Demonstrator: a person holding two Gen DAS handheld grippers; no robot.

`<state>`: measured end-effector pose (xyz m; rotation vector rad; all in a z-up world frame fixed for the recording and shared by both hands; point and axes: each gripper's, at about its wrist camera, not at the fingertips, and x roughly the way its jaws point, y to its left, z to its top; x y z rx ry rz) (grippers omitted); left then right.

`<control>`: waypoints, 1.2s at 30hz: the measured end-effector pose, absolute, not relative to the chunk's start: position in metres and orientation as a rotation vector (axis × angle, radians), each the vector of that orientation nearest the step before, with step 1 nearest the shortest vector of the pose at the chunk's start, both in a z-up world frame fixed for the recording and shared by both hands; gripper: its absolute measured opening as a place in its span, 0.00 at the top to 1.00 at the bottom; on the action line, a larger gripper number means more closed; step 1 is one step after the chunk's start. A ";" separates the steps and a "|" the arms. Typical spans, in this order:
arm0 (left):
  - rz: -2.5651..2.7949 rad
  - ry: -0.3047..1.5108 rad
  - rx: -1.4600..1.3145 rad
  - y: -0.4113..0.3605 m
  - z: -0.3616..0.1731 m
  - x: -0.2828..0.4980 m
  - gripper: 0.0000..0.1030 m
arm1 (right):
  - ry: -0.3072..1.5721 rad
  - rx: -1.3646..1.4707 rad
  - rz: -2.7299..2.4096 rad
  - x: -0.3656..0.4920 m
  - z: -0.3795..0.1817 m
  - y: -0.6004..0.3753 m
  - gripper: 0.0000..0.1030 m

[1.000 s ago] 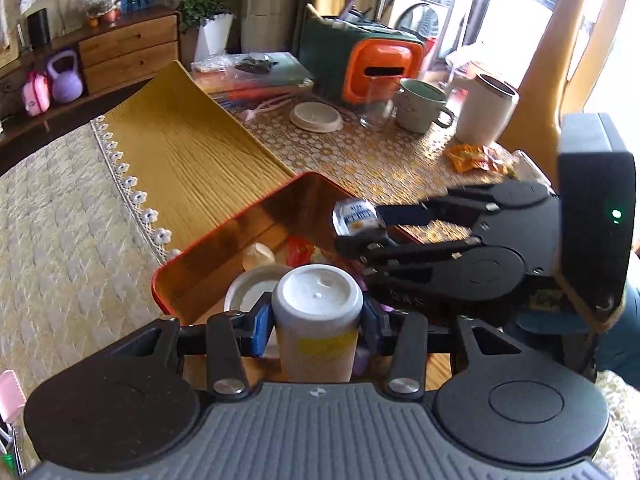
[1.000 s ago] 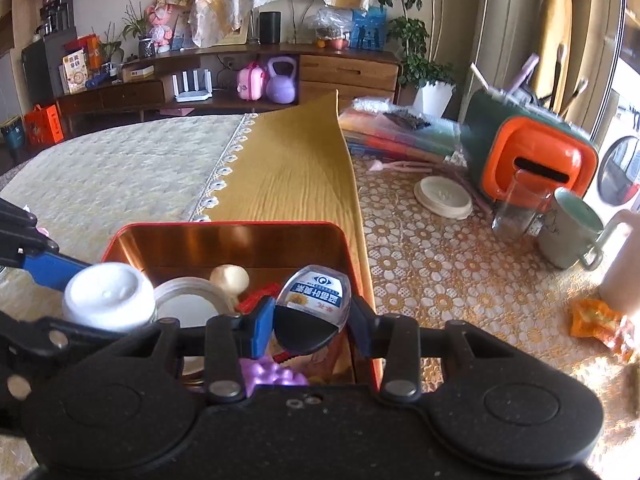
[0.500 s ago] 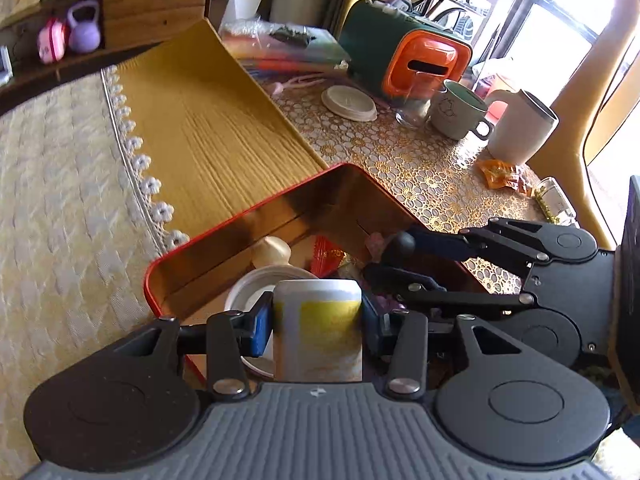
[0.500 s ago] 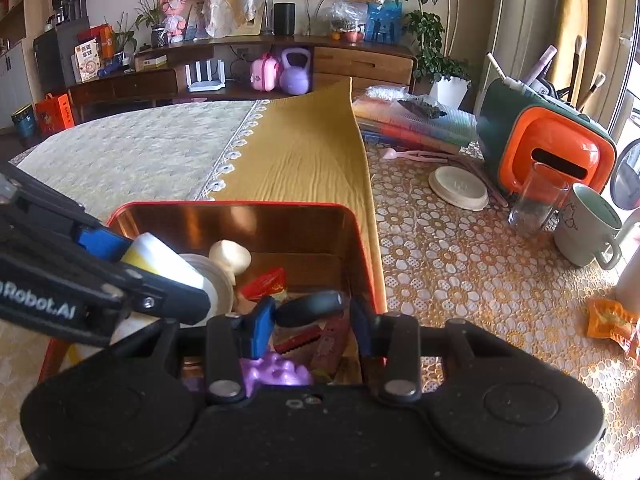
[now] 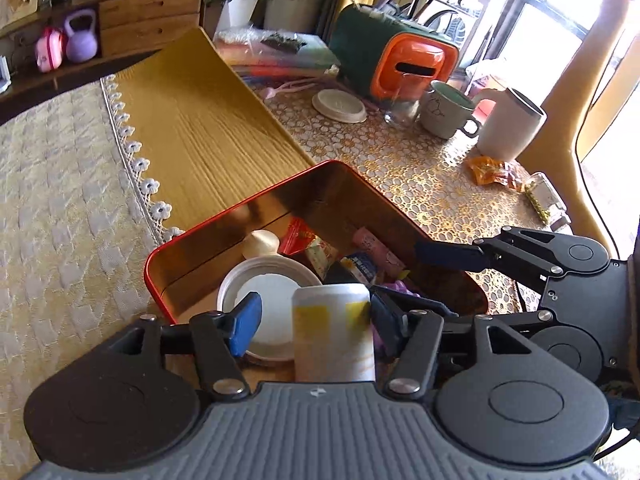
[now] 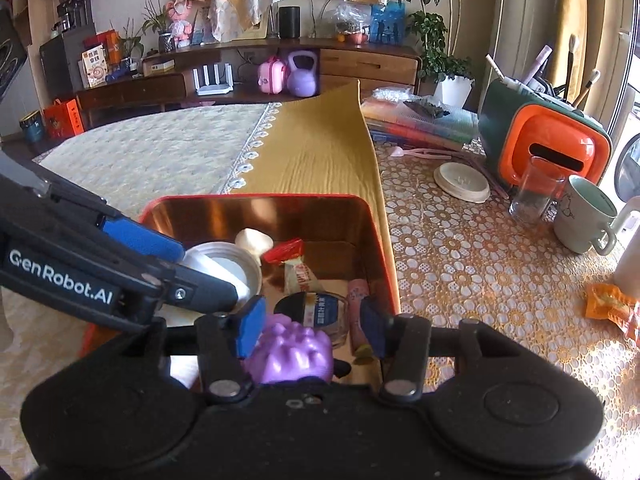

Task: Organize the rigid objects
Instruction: 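Open right tool to drop black-capped bottle while left tool releases white-yellow bottle, then withdraw both open tools from the tin toward sunglasses and pink sponge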

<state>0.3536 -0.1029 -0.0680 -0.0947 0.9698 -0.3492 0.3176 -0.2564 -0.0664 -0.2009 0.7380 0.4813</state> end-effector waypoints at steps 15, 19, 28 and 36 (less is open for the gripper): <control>-0.349 0.866 -0.028 -0.100 -0.038 0.309 0.41 | 0.703 -0.195 0.479 0.281 -0.039 -0.260 0.37; -0.349 0.832 -0.031 -0.093 -0.027 0.292 0.39 | 0.686 -0.185 0.486 0.266 -0.028 -0.258 0.34; -0.323 0.761 -0.041 -0.060 -0.008 0.247 0.34 | 0.664 -0.129 0.539 0.235 -0.008 -0.250 0.24; -0.216 0.677 -0.020 -0.016 0.000 0.206 0.30 | 0.652 -0.128 0.592 0.210 -0.006 -0.224 0.18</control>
